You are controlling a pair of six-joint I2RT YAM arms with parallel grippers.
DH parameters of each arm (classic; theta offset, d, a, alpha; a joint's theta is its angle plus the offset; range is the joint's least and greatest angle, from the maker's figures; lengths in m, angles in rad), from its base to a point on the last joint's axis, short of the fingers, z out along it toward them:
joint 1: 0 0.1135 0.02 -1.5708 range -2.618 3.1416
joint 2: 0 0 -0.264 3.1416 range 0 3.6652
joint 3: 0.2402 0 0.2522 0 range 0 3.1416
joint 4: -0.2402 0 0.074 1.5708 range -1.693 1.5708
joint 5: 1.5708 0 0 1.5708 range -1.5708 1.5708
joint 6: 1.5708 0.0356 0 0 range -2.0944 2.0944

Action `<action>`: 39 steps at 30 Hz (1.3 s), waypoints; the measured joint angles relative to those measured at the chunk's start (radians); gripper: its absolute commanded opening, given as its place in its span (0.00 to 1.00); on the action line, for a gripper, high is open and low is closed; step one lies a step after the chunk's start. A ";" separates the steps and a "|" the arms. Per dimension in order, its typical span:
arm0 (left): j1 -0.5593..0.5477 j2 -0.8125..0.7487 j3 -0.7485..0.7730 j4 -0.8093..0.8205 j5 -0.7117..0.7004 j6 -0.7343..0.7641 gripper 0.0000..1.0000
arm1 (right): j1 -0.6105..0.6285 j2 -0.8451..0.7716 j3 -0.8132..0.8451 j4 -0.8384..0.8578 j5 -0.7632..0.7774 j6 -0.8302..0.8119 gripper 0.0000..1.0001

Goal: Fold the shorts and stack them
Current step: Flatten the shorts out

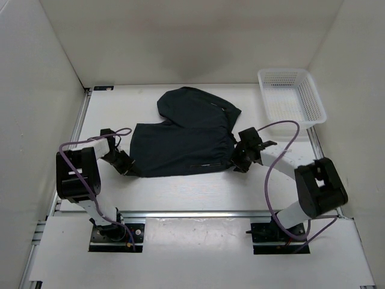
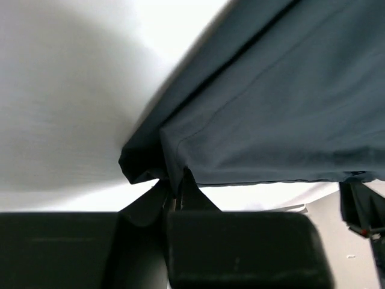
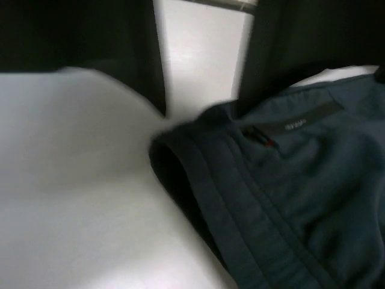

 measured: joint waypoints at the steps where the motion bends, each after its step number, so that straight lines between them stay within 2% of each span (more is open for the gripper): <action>1: 0.000 0.000 0.006 0.003 -0.001 0.000 0.10 | 0.000 0.034 0.024 0.006 0.002 -0.012 0.34; 2: -0.001 0.000 0.014 0.005 0.000 0.001 0.10 | 0.001 0.076 0.058 0.010 0.004 -0.024 0.26; 3: -0.001 0.000 0.027 0.005 0.000 0.002 0.10 | 0.003 0.117 0.095 0.014 0.008 -0.031 0.11; 5: -0.001 0.000 0.064 0.005 0.007 0.002 0.10 | 0.008 0.185 0.173 0.008 0.020 -0.057 0.02; 9: -0.001 0.000 0.218 -0.045 0.023 0.007 0.10 | 0.004 0.243 0.375 -0.074 0.057 -0.120 0.00; 14: -0.003 0.000 0.587 -0.140 0.042 0.034 0.10 | -0.026 0.229 0.735 -0.164 0.148 -0.246 0.00; 16: -0.003 -0.022 0.695 -0.161 0.050 0.045 0.10 | -0.034 0.177 0.795 -0.167 0.181 -0.292 0.00; 18: -0.007 -0.069 0.745 -0.181 0.061 0.052 0.10 | -0.035 0.093 0.783 -0.178 0.198 -0.324 0.00; 21: -0.014 -0.179 0.697 -0.200 0.083 0.062 0.10 | -0.032 -0.061 0.678 -0.190 0.208 -0.348 0.00; 23: -0.021 -0.261 0.603 -0.199 0.097 0.066 0.10 | -0.032 -0.161 0.571 -0.203 0.208 -0.353 0.00; 26: -0.031 -0.383 0.374 -0.202 0.106 0.069 0.10 | -0.027 -0.289 0.367 -0.206 0.202 -0.352 0.00; 27: -0.033 -0.418 0.286 -0.199 0.106 0.070 0.15 | -0.023 -0.330 0.291 -0.209 0.197 -0.349 0.02; 28: -0.035 -0.444 0.211 -0.208 0.106 0.070 0.31 | -0.018 -0.372 0.217 -0.220 0.189 -0.344 0.13; 29: -0.037 -0.468 0.128 -0.211 0.105 0.073 0.50 | -0.013 -0.414 0.148 -0.241 0.180 -0.338 0.32; 30: -0.036 -0.491 0.052 -0.219 0.085 0.077 0.68 | -0.012 -0.456 0.093 -0.263 0.180 -0.331 0.61; 31: -0.032 -0.506 -0.007 -0.237 0.069 0.074 0.85 | -0.012 -0.505 0.038 -0.286 0.174 -0.323 0.70; 33: -0.027 -0.512 -0.058 -0.271 0.042 0.075 0.87 | -0.014 -0.604 -0.027 -0.345 0.164 -0.318 0.86; 34: -0.027 -0.508 -0.056 -0.280 0.034 0.072 0.87 | -0.013 -0.637 -0.034 -0.367 0.159 -0.314 0.87; 37: -0.028 -0.470 0.045 -0.291 0.013 0.079 0.85 | -0.012 -0.675 -0.014 -0.406 0.186 -0.316 0.82; 39: -0.035 -0.408 0.180 -0.284 0.001 0.090 0.72 | -0.014 -0.631 0.034 -0.432 0.217 -0.325 0.73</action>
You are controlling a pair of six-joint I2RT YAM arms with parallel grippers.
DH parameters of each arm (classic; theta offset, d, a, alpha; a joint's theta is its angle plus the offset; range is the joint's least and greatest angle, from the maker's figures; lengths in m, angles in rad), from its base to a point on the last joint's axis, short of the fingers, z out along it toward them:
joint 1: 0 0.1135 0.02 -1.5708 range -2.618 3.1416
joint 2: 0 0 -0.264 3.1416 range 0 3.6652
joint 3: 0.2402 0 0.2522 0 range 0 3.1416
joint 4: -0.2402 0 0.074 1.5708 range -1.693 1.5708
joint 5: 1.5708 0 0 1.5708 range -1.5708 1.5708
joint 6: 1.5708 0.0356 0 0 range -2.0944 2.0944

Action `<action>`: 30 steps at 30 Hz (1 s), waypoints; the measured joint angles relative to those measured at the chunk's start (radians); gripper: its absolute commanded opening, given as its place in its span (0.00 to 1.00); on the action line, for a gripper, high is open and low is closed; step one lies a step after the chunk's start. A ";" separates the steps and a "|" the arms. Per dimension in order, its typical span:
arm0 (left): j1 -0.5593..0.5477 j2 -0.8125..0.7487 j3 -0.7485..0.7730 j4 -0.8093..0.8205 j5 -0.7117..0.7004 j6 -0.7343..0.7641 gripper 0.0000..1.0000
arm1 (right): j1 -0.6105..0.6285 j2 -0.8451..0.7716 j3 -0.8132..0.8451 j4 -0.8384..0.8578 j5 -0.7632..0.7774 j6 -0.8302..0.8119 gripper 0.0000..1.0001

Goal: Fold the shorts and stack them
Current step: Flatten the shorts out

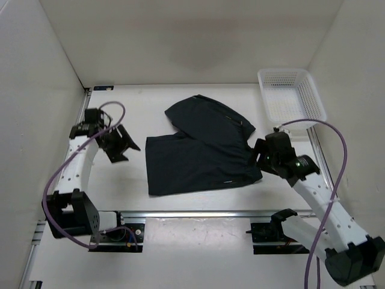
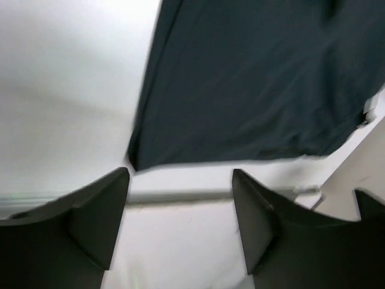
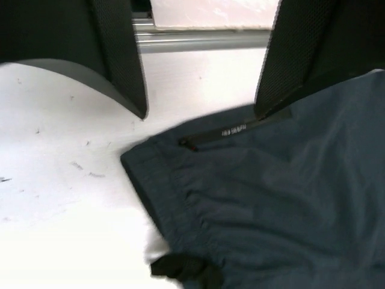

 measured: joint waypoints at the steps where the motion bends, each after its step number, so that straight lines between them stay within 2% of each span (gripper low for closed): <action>1: -0.005 0.033 0.067 0.005 -0.011 0.004 0.64 | -0.003 0.042 0.033 -0.004 0.015 -0.008 0.60; 3: -0.029 0.113 0.205 0.031 -0.032 0.023 0.54 | -0.006 0.151 0.113 -0.010 0.038 -0.024 0.45; 4: -0.047 0.158 0.272 0.033 -0.040 0.031 0.48 | -0.009 0.215 0.154 -0.006 0.047 -0.031 0.33; 7: -0.102 0.319 0.443 0.043 -0.058 0.056 0.50 | -0.022 0.406 0.265 0.014 0.053 -0.053 0.18; 10: -0.154 0.494 0.576 0.039 -0.082 0.075 0.59 | -0.067 0.557 0.362 0.030 0.034 -0.069 0.18; 11: -0.172 0.555 0.617 0.035 -0.093 0.080 0.63 | -0.090 0.600 0.389 0.037 0.015 -0.074 0.28; 12: -0.190 0.608 0.647 0.031 -0.106 0.085 0.74 | -0.115 0.646 0.423 0.039 -0.011 -0.076 0.37; 13: -0.206 0.657 0.671 0.025 -0.119 0.091 0.79 | -0.139 0.692 0.453 0.047 -0.033 -0.083 0.45; 14: -0.221 0.697 0.688 0.021 -0.130 0.095 0.82 | -0.159 0.737 0.481 0.054 -0.055 -0.091 0.58; 15: -0.235 0.739 0.697 0.020 -0.148 0.099 0.87 | -0.178 0.780 0.507 0.063 -0.080 -0.098 0.61; 18: -0.262 0.821 0.694 0.002 -0.181 0.105 0.87 | -0.200 0.909 0.580 0.071 -0.162 -0.135 0.61; 19: -0.265 0.837 0.687 0.001 -0.189 0.108 0.84 | -0.200 0.943 0.595 0.074 -0.183 -0.143 0.61; 20: -0.265 0.849 0.676 0.004 -0.196 0.108 0.81 | -0.198 0.975 0.608 0.077 -0.206 -0.149 0.56; 21: -0.264 0.854 0.660 0.009 -0.206 0.107 0.78 | -0.194 1.005 0.616 0.082 -0.227 -0.156 0.42; 22: -0.262 0.857 0.645 0.008 -0.213 0.106 0.69 | -0.190 1.032 0.620 0.087 -0.246 -0.167 0.38; 23: -0.261 0.859 0.634 0.009 -0.217 0.107 0.50 | -0.185 1.053 0.621 0.094 -0.262 -0.170 0.34; 24: -0.260 0.861 0.623 0.014 -0.220 0.103 0.50 | -0.180 1.072 0.621 0.095 -0.274 -0.174 0.30; 30: -0.246 0.858 0.516 0.052 -0.216 0.103 0.45 | -0.136 1.102 0.556 0.144 -0.312 -0.178 0.25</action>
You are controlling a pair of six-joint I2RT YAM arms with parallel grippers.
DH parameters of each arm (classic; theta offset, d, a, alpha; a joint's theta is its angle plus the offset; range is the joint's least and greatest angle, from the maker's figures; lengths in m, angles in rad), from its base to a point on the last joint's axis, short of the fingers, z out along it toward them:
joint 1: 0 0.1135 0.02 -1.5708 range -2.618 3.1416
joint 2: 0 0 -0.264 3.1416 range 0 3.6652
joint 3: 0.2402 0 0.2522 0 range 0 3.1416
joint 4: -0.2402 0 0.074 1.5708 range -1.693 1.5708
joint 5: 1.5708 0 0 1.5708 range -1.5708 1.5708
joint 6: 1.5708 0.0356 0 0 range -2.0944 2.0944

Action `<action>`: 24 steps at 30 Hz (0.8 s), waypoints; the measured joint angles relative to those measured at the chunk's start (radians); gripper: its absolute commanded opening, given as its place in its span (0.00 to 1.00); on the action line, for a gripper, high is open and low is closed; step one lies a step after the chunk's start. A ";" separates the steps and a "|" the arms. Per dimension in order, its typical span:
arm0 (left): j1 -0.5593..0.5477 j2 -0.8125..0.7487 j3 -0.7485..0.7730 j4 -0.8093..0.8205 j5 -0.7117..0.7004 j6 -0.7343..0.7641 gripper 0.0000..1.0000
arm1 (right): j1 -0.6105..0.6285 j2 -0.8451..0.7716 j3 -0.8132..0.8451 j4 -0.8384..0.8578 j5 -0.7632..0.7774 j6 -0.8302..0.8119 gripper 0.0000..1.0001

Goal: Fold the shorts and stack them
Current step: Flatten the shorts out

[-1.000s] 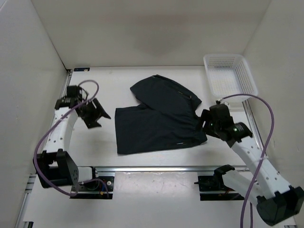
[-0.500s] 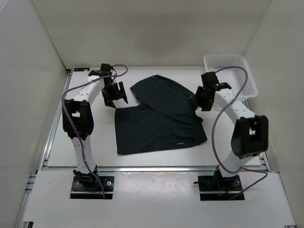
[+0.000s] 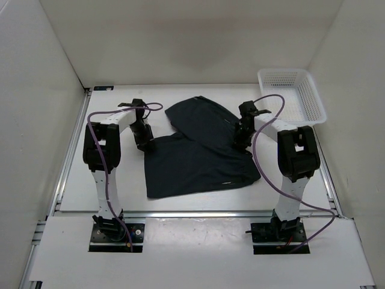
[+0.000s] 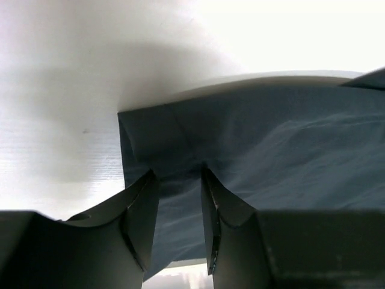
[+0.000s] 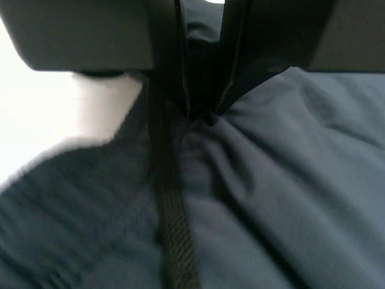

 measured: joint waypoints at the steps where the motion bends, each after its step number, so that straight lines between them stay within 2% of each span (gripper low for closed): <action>1: 0.002 -0.019 -0.028 0.014 0.005 -0.002 0.45 | 0.010 -0.004 -0.032 0.020 -0.002 0.003 0.24; 9: 0.028 -0.216 -0.320 0.074 0.013 -0.021 0.45 | 0.169 -0.188 -0.273 0.030 0.041 0.038 0.24; 11: 0.035 -0.267 -0.375 0.069 0.007 -0.021 0.46 | 0.215 -0.232 -0.311 0.009 0.059 0.051 0.28; 13: 0.044 -0.317 -0.387 0.042 0.003 -0.024 0.52 | 0.240 -0.281 -0.336 -0.023 0.085 0.067 0.40; 14: 0.046 -0.335 -0.374 0.028 0.002 -0.024 0.55 | 0.243 -0.307 -0.338 -0.048 0.108 0.074 0.59; 15: 0.046 -0.348 -0.346 0.012 -0.003 -0.027 0.63 | 0.241 -0.333 -0.336 -0.066 0.137 0.079 0.68; 17: 0.045 -0.346 -0.244 -0.024 -0.016 -0.028 0.91 | 0.235 -0.382 -0.319 -0.103 0.199 0.083 0.78; 21: 0.023 -0.263 0.046 -0.061 -0.047 -0.023 0.94 | 0.208 -0.410 -0.215 -0.148 0.301 0.081 0.80; 24: 0.003 -0.169 0.217 -0.055 -0.039 -0.018 0.89 | 0.167 -0.401 -0.147 -0.145 0.338 0.066 0.68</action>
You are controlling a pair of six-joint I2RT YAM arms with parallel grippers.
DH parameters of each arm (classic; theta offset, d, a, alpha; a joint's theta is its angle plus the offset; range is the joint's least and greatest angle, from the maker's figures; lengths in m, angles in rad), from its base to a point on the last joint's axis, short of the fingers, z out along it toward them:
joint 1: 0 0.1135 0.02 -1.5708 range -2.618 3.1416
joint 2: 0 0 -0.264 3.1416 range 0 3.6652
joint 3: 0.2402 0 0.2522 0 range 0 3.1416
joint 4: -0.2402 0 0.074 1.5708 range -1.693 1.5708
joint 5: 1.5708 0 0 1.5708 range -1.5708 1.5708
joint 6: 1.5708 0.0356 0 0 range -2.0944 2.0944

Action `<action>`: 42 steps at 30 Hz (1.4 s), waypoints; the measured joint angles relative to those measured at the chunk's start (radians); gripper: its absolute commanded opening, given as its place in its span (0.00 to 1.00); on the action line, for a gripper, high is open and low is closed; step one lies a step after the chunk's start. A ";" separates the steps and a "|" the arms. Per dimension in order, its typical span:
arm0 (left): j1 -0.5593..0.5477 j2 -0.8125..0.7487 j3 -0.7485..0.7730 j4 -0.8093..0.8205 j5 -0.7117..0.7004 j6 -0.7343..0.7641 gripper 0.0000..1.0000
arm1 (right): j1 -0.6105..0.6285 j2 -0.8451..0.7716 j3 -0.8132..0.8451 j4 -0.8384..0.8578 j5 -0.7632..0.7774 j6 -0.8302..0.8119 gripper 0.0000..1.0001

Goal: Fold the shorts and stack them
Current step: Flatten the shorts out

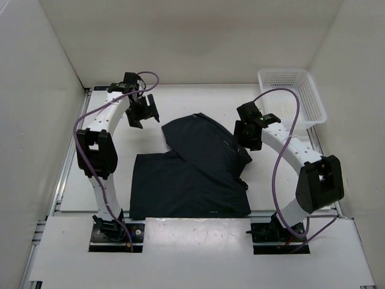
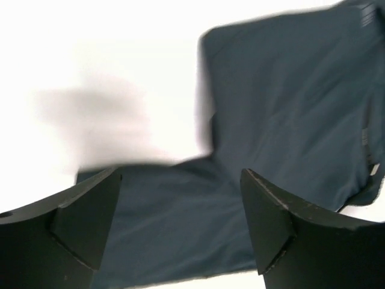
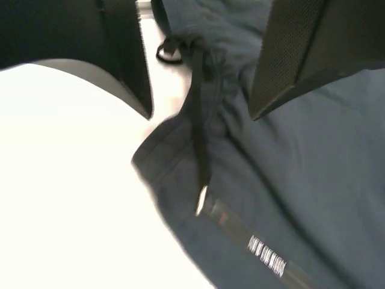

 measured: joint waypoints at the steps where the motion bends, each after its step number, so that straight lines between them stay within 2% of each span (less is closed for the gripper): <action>1: -0.005 0.036 0.043 0.002 0.011 0.005 0.84 | -0.016 0.008 0.016 0.004 0.006 -0.003 0.66; 2: -0.009 0.075 0.077 0.002 0.023 0.008 0.82 | -0.030 0.021 0.028 0.008 0.013 -0.008 0.64; 3: -0.013 0.111 0.103 0.000 0.036 0.012 0.80 | -0.045 0.040 0.040 0.010 0.019 -0.011 0.58; 6: -0.026 0.237 0.158 0.000 0.069 0.024 0.79 | -0.093 0.125 0.063 0.022 0.021 -0.026 0.56; 11: -0.053 0.374 0.165 -0.021 0.107 0.028 0.79 | -0.157 0.242 0.063 0.040 -0.023 -0.037 0.55; 14: -0.076 0.388 0.197 -0.041 0.139 0.026 0.49 | -0.171 0.259 0.055 0.051 -0.056 -0.040 0.51; 17: -0.094 0.388 0.230 -0.034 0.169 0.024 0.10 | -0.172 0.259 0.037 0.080 -0.106 -0.047 0.40; 19: -0.105 0.388 0.245 -0.028 0.183 0.029 0.10 | -0.172 0.265 0.025 0.098 -0.150 -0.051 0.33; 20: -0.107 0.388 0.250 -0.026 0.188 0.029 0.10 | -0.172 0.271 0.023 0.102 -0.170 -0.055 0.22; 23: -0.108 0.386 0.253 -0.024 0.195 0.028 0.10 | -0.173 0.299 0.022 0.119 -0.225 -0.064 0.00; 27: -0.108 0.358 0.253 -0.032 0.180 0.025 0.10 | -0.173 0.302 0.021 0.122 -0.232 -0.062 0.00; 32: -0.116 0.254 0.270 -0.064 0.121 0.026 0.10 | -0.173 0.242 0.015 0.124 -0.172 -0.056 0.00; 37: -0.160 0.253 0.445 -0.120 0.074 0.025 0.10 | -0.173 0.186 0.014 0.128 -0.117 -0.052 0.00; 38: -0.170 0.266 0.486 -0.125 0.069 0.025 0.12 | -0.173 0.185 0.014 0.129 -0.106 -0.050 0.00; 39: -0.182 0.286 0.541 -0.134 0.064 0.025 0.26 | -0.173 0.185 0.014 0.129 -0.099 -0.047 0.00; 40: -0.194 0.314 0.599 -0.136 0.061 0.026 0.62 | -0.173 0.185 0.014 0.129 -0.092 -0.046 0.00; 42: -0.209 0.360 0.673 -0.129 0.060 0.027 0.94 | -0.173 0.185 0.014 0.130 -0.082 -0.042 0.00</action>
